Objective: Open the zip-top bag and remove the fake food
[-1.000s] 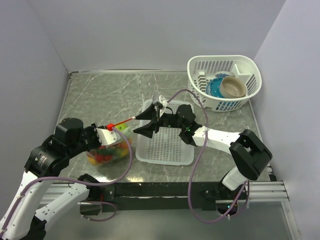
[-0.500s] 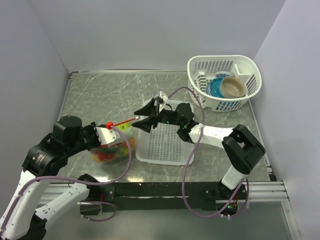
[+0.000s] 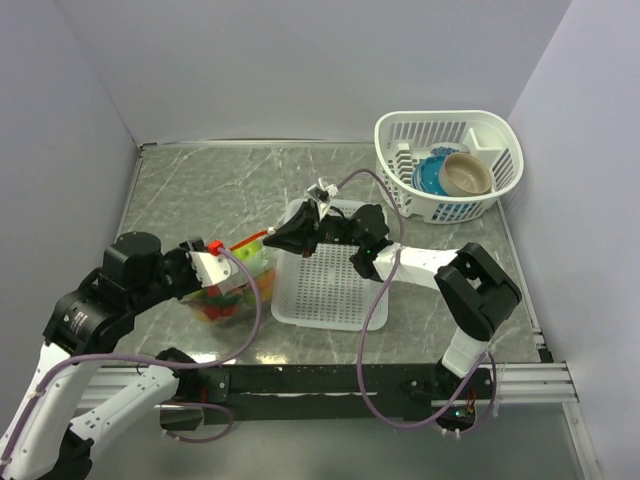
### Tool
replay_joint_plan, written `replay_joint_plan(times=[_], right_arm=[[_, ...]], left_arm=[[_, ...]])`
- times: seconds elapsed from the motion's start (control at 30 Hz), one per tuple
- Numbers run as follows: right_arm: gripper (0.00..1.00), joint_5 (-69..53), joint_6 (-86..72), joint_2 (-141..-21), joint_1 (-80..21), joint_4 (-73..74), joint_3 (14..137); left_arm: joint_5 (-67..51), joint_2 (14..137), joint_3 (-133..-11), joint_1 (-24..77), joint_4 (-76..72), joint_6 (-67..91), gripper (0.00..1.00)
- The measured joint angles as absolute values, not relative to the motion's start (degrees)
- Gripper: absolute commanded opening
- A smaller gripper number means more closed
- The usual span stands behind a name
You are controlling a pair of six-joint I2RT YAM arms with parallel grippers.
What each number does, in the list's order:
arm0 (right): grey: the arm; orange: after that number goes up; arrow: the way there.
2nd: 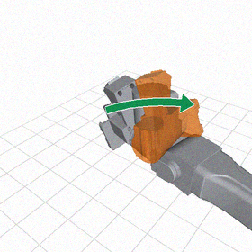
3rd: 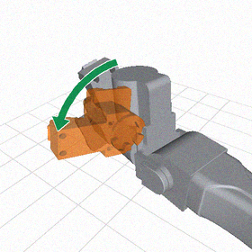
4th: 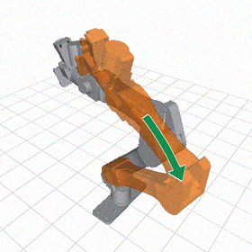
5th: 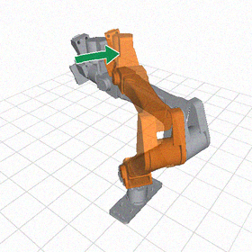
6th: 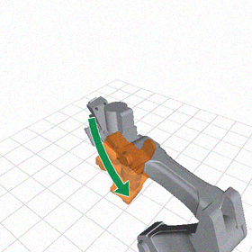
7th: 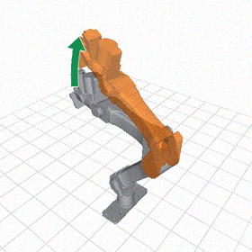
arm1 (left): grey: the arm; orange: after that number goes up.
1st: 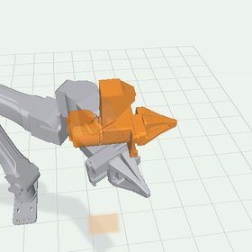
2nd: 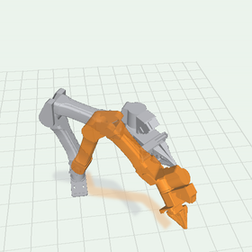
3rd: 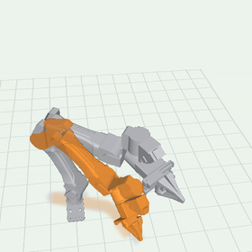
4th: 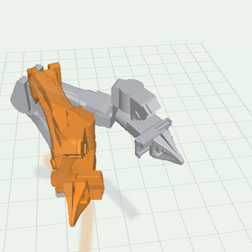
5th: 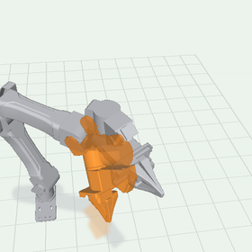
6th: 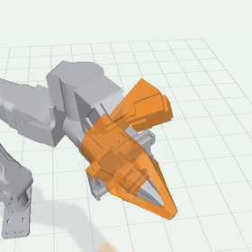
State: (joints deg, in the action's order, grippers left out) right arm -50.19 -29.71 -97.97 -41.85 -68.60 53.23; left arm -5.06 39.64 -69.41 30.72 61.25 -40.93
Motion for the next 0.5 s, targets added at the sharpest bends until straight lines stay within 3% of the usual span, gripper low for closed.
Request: replay_joint_plan(times=[0.1, 0.5], right_arm=[[0.00, -51.35, -30.06, -97.97, -41.80, -67.83, 53.23], [0.00, -52.53, -25.04, -96.23, -42.50, -58.46, 54.11]], left_arm=[[-4.82, 38.83, -68.14, 30.74, 57.10, -39.00, 0.99], [-19.99, 51.66, -70.87, 30.72, 43.03, -24.82, 0.99]])
